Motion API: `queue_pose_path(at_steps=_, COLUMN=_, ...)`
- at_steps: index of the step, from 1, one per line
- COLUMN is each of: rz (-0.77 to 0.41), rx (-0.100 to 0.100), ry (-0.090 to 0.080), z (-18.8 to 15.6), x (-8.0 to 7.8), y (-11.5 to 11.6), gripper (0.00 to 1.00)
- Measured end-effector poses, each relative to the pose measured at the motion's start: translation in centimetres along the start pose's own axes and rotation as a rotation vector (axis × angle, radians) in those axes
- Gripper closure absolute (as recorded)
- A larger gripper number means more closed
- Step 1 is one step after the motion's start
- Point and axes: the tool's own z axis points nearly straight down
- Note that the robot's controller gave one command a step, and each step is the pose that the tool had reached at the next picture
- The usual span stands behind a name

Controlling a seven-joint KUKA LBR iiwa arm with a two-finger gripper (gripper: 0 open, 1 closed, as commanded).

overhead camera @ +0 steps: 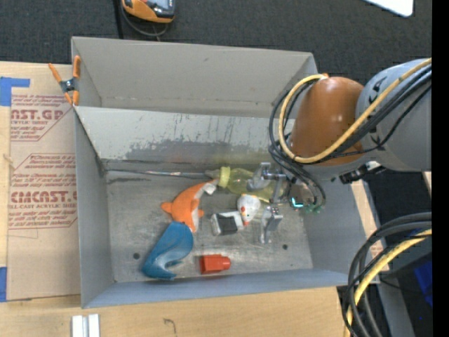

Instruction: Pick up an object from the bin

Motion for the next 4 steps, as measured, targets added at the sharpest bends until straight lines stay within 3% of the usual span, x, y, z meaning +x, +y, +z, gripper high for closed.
queue_pose_path(at_steps=1, rz=0.0, rx=0.0, ry=-0.007, z=-0.4, x=-0.2, y=0.0, gripper=0.0)
queue_pose_path(at_steps=2, rz=-0.133, rx=0.002, ry=-0.011, z=7.8, x=-1.0, y=2.5, gripper=1.0)
queue_pose_path(at_steps=3, rz=-0.133, rx=0.002, ry=-0.011, z=7.7, x=-1.0, y=2.5, gripper=1.0)
queue_pose_path(at_steps=4, rz=-0.189, rx=0.001, ry=-0.014, z=-12.2, x=1.2, y=6.5, gripper=1.0)
